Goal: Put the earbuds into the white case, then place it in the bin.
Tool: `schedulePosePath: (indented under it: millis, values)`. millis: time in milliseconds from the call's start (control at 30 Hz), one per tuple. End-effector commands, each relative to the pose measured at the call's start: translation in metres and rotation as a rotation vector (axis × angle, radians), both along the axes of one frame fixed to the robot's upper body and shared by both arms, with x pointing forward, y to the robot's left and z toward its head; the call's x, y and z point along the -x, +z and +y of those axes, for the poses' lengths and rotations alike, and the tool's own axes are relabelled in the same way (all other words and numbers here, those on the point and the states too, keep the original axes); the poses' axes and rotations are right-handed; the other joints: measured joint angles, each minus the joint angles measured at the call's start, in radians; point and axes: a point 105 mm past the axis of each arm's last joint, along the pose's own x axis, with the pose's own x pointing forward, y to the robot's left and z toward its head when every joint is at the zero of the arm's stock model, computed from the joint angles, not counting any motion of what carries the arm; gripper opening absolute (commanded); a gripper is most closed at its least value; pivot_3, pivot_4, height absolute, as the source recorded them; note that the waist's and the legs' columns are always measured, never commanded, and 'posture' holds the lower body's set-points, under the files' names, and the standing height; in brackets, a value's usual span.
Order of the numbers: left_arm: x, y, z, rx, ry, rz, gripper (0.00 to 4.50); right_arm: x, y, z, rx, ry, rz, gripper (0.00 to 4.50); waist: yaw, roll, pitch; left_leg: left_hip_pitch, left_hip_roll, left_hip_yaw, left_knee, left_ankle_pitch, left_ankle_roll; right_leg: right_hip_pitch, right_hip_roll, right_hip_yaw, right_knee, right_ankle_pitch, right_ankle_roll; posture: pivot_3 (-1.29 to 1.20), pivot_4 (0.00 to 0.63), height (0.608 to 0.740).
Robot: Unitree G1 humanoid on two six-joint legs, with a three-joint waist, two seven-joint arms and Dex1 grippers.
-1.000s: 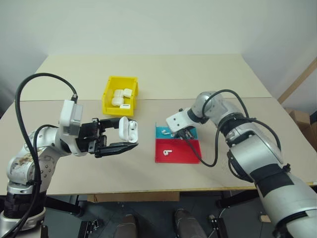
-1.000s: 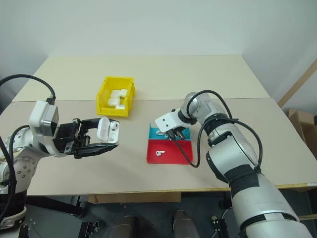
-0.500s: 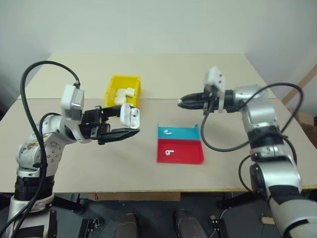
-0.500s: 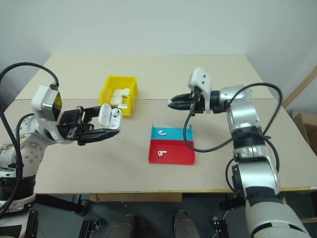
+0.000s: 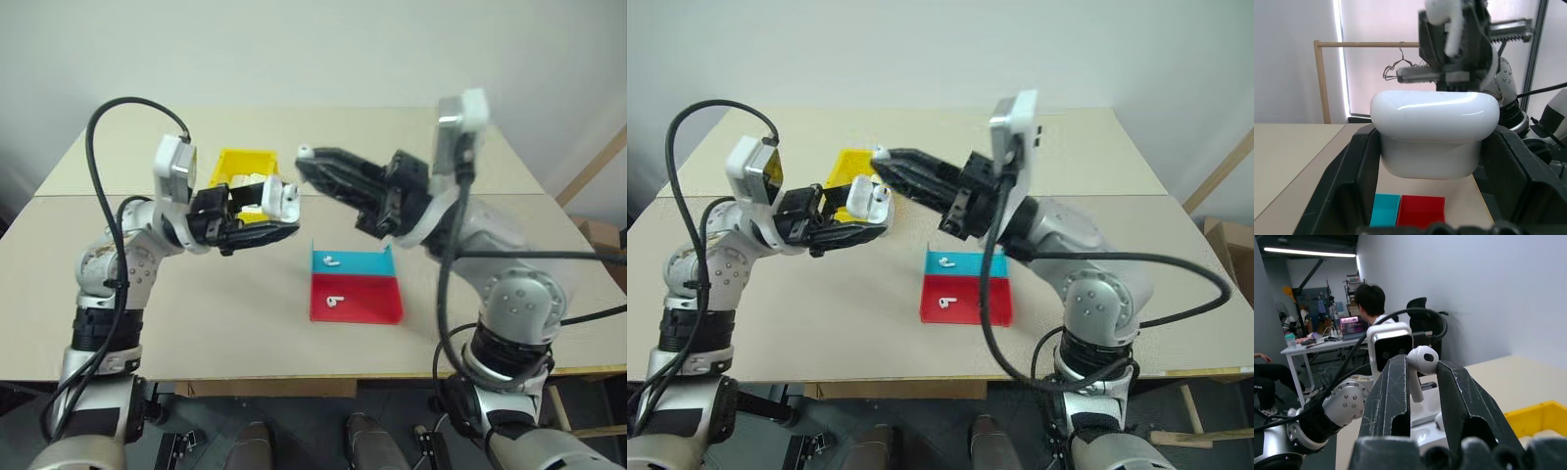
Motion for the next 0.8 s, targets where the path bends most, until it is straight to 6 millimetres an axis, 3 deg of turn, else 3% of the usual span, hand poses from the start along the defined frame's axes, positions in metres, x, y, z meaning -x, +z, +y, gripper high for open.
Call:
schedulePosePath:
  millis: [33, 800]
  values:
    - [0.002, 0.01, -0.002, 0.006, -0.016, -0.056, 2.79, 0.006, 0.001, 0.004, 0.011, -0.022, -0.058, 0.65, -0.001, 0.0, 0.0, 0.0, 0.0, 0.0, 0.0, 0.0, 0.0, 0.0, 0.0, 0.0, 0.0, 0.0, 0.0, 0.0, 0.15, 0.74]
    - [0.002, 0.008, 0.003, -0.004, 0.006, -0.064, 2.79, 0.012, -0.024, 0.008, 0.092, -0.027, -0.058, 0.65, -0.001, 0.0, 0.0, 0.0, 0.0, 0.0, 0.0, 0.0, 0.0, 0.0, 0.0, 0.0, 0.0, 0.0, 0.0, 0.0, 0.15, 0.74]
